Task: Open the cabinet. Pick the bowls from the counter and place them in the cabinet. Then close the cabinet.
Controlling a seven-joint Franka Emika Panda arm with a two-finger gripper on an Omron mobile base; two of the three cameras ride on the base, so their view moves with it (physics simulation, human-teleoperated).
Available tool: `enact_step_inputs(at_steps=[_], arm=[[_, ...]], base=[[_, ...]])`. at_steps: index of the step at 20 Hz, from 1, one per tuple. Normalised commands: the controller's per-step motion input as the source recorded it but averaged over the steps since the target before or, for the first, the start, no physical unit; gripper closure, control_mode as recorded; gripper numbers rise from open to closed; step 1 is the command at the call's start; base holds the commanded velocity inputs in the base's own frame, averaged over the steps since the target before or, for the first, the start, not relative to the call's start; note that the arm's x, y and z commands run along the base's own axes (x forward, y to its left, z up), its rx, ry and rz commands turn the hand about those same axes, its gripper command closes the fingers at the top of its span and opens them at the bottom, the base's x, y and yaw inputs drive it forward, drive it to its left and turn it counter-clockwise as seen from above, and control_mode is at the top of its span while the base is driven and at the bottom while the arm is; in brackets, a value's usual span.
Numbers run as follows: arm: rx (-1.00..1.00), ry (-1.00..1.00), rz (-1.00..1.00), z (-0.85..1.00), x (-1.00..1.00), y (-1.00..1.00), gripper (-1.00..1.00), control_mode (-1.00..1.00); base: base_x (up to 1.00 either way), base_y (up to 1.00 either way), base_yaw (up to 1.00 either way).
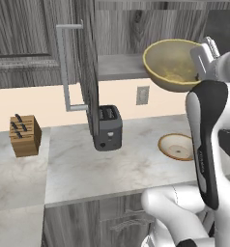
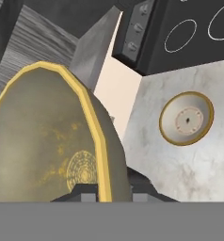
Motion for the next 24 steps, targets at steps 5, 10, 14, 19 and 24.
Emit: enact_step_inputs(at_steps=[5,10,14,19,24], arm=[[0.00,0.00,0.09,0.00,0.30,0.00,1.00,-1.00],[0.00,-0.01,0.13,0.00,0.24,0.00,1.00,-1.00],[0.00,-0.07,0.15,0.00,0.30,0.00,1.00,-1.00],[0.00,-0.09,0.11,-0.01,0.39,0.00,1.00,-1.00],[0.00,0.00,0.04,0.00,0.57,0.00,1.00,-1.00]], base=[[0.00,0.00,0.00],[0.00,0.00,0.00],[0.00,0.00,0.00],[0.00,0.00,0.00],[0.00,0.00,0.00]])
